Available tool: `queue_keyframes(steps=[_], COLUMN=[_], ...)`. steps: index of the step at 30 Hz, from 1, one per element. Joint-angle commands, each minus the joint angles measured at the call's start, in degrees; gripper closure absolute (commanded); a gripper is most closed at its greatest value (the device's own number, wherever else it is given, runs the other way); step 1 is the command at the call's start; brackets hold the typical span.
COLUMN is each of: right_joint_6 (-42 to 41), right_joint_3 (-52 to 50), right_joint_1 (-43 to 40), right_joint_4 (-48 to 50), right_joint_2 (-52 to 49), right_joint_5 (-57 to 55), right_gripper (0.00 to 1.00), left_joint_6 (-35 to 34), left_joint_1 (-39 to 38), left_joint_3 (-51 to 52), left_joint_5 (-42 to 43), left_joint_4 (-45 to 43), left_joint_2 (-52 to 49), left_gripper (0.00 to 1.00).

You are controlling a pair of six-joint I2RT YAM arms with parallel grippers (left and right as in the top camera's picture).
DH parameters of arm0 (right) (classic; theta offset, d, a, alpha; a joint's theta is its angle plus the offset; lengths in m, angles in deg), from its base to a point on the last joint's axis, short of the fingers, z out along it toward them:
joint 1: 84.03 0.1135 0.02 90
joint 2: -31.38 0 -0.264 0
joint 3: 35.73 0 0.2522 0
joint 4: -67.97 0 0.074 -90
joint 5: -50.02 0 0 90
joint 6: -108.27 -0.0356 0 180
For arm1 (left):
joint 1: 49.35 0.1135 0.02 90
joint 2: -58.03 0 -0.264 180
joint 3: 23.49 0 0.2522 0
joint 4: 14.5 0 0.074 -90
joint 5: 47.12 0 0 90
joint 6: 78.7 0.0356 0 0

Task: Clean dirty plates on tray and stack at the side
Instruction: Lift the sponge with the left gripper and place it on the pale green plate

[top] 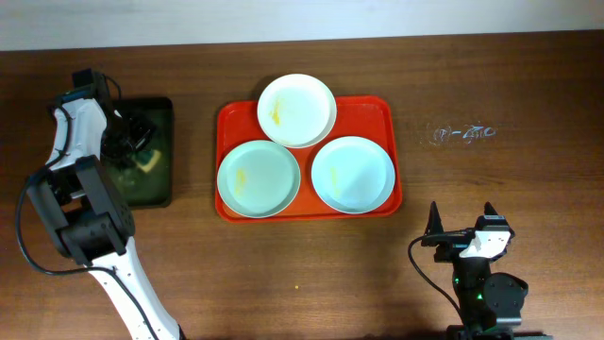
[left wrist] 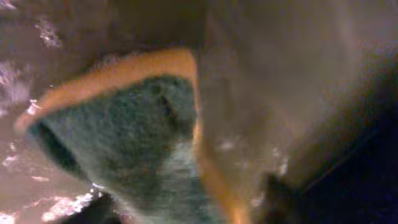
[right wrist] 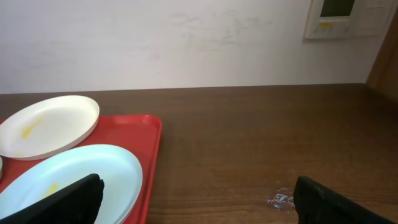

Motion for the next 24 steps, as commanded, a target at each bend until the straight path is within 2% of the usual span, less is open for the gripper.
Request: queue_keyframes(steps=[1,3,10,17,21,24], right_joint_6=[-0.02,-0.02,-0.02,-0.02,-0.02,-0.02], right_joint_3=[-0.52,-0.52,-0.52,-0.52,-0.52,-0.52], right_joint_1=[-0.37,-0.37,-0.37,-0.39,-0.37,-0.37], right_joint_4=[-0.15,-0.13,-0.15,-0.13,-0.13,-0.15], right_joint_2=[0.44,0.44,0.44,0.44,0.44,0.44], right_joint_5=[-0.48,-0.48,-0.48,-0.48,-0.48,-0.48], right_gripper=[0.01,0.02,0.02,0.02,0.02,0.02], left_joint_6=[-0.02,-0.02,0.00,0.44,2.23,3.87], left_joint_1=[-0.22,-0.20,1.38,2.99,2.93,2.47], left_joint_3=[0.35,0.35,-1.84,-17.55,-28.63,-24.94], left_joint_5=[2.69,2.67,2.49,2.47,2.38,-6.05], left_joint_4=[0.26,0.50,2.19,13.73,23.50,22.82], left_joint_2=[-0.76,-0.76,-0.52,0.28,0.28,-0.15], left_gripper=[0.79,1.00,1.00,1.00,1.00,1.00])
